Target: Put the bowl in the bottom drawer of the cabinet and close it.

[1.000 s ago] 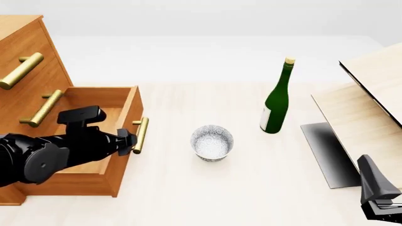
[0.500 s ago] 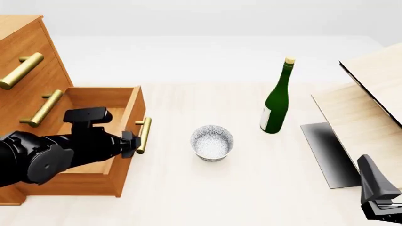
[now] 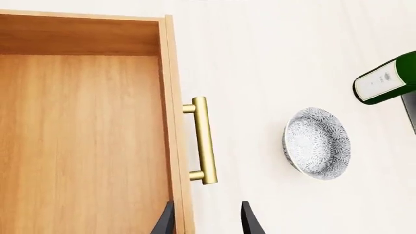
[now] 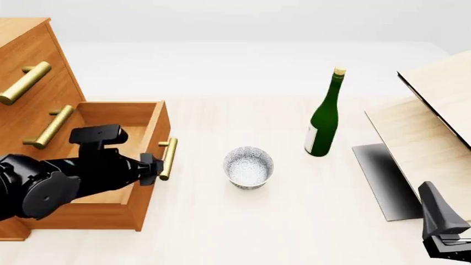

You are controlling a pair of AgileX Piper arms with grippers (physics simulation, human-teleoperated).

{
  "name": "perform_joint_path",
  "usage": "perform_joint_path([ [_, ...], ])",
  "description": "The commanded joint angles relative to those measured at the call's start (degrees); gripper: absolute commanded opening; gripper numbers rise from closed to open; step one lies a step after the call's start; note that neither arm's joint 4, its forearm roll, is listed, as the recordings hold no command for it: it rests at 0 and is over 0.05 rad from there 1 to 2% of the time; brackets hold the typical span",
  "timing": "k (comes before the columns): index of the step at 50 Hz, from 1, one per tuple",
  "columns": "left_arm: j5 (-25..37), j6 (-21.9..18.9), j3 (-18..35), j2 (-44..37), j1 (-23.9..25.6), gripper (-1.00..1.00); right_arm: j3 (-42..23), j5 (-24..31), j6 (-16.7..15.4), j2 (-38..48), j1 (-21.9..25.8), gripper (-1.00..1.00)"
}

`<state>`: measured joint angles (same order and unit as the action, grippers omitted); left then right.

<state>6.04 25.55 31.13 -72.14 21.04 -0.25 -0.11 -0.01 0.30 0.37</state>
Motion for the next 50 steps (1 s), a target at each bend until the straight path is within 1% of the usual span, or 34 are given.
perform_joint_path([
  [1,-0.29,-4.04,2.18,3.51,2.36,1.0,0.0,0.0,0.0,-0.01,0.04,1.0],
  [21,3.42,-7.25,4.04,7.83,0.82,1.0,0.0,0.01,0.01,0.0,0.05,1.0],
  [36,4.9,-9.31,6.22,9.88,1.69,1.0,0.0,0.01,0.0,0.0,0.07,1.0],
  [37,5.27,-11.19,6.78,10.02,1.08,1.0,0.0,0.0,0.0,-0.01,0.07,1.0],
  [47,5.51,-12.51,7.92,11.07,1.6,1.0,0.0,0.01,0.0,0.0,0.07,1.0],
  [50,5.5,-12.28,8.16,11.24,1.58,1.0,0.0,0.01,0.02,0.0,0.06,1.0],
])
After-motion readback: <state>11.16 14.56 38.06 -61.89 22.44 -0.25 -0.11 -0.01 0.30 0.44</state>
